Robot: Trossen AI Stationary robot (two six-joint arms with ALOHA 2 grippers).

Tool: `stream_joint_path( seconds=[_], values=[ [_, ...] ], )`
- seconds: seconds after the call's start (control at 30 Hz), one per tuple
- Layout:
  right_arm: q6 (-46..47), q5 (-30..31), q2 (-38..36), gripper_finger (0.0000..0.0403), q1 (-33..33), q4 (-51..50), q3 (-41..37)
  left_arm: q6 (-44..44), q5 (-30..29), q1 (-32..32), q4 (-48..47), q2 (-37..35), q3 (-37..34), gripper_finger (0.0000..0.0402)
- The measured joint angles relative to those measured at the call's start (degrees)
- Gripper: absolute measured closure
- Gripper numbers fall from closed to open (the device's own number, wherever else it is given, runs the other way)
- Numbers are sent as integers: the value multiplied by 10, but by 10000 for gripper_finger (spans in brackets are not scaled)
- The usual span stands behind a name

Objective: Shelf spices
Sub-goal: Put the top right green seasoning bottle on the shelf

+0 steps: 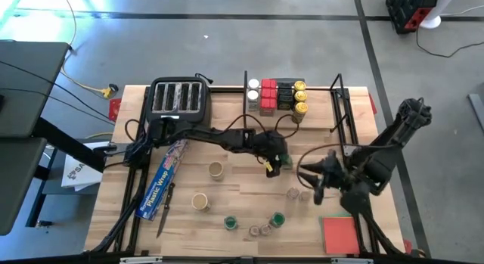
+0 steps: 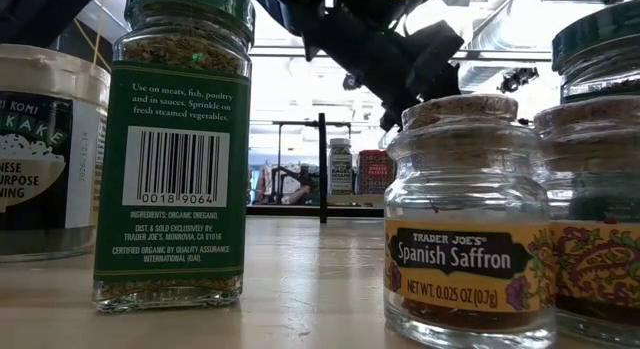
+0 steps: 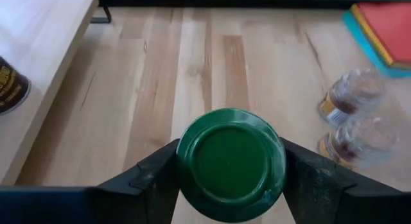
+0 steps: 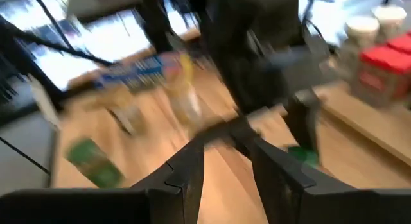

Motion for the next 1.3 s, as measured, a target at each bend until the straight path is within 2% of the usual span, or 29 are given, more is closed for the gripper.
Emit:
stream_joint_path(
  seconds=[0.23,0.4,0.47,0.57,0.67,0.8,0.9,1.07,1.3],
  values=[
    [15,-135,-1,281,-89,-129,0,-17,16,10,9,-2,1,138],
    [-56,-221,-1,265,-142,-136,0,-13,12,9,-14,-12,0,136],
    [-82,-257,0,250,-165,-133,0,-22,-13,3,-46,-34,0,136],
    [-130,-308,9,213,-199,-107,0,-42,-91,-16,-111,-85,0,135],
    [-155,-339,26,172,-232,-70,0,-60,-199,-50,-189,-129,1,135],
    [-91,-392,60,146,-287,-46,2,-103,-337,-113,-292,-175,1,135],
    [-60,-442,88,144,-329,-49,13,-155,-410,-161,-356,-194,1,135],
    [-26,-465,123,143,-383,-111,52,-249,-493,-230,-396,-195,-17,135],
    [2,-485,189,143,-412,-173,108,-388,-548,-298,-381,-190,-75,135]
  ],
)
